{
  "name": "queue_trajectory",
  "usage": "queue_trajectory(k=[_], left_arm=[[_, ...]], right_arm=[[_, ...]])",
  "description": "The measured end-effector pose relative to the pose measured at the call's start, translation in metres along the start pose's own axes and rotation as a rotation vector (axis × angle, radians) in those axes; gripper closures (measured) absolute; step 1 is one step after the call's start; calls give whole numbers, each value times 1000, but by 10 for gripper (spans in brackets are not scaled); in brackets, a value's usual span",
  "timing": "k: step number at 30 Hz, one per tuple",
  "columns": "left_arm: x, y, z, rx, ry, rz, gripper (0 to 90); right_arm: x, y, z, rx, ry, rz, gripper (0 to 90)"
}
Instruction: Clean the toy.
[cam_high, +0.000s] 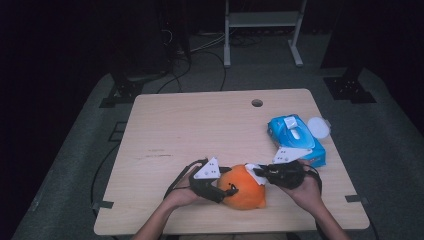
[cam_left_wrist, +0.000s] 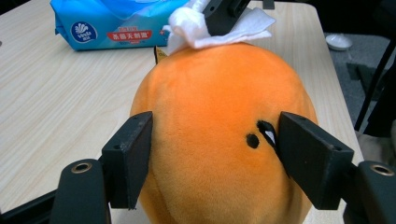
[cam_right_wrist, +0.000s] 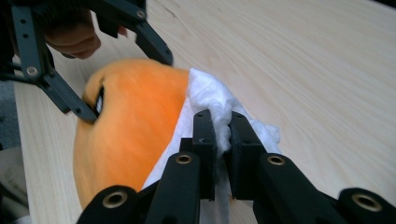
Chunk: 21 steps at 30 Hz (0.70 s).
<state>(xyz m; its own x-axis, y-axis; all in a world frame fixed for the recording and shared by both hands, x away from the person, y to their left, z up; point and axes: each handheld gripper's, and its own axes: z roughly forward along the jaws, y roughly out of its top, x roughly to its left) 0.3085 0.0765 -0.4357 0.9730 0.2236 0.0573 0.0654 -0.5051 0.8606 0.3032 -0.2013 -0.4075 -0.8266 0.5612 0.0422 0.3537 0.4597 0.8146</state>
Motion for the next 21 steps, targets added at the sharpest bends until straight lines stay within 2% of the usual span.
queue_trajectory(k=[1,4,6,8,11,13,18,20,21], left_arm=[[-1,1,0,0,-1,14,290],[-9,6,3,1,-8,61,296],[-16,9,4,5,-3,118,306],[-21,12,5,16,1,164,311],[-19,10,3,28,3,150,317],[-15,6,3,20,-5,108,322],[-3,-2,0,5,-21,38,325],[-4,-2,-1,1,-21,34,324],[-5,-1,-1,3,-20,50,319]], right_arm=[[-2,-1,-2,1,7,15,822],[1,1,-1,-13,25,16,822],[11,8,2,-32,57,-2,822],[21,17,6,-41,74,-40,821],[29,22,12,-27,60,-77,821],[23,19,12,-22,57,-60,822],[2,2,2,5,-4,-2,822],[-4,-4,-3,13,-26,9,822],[-5,-6,-5,12,-19,26,822]])
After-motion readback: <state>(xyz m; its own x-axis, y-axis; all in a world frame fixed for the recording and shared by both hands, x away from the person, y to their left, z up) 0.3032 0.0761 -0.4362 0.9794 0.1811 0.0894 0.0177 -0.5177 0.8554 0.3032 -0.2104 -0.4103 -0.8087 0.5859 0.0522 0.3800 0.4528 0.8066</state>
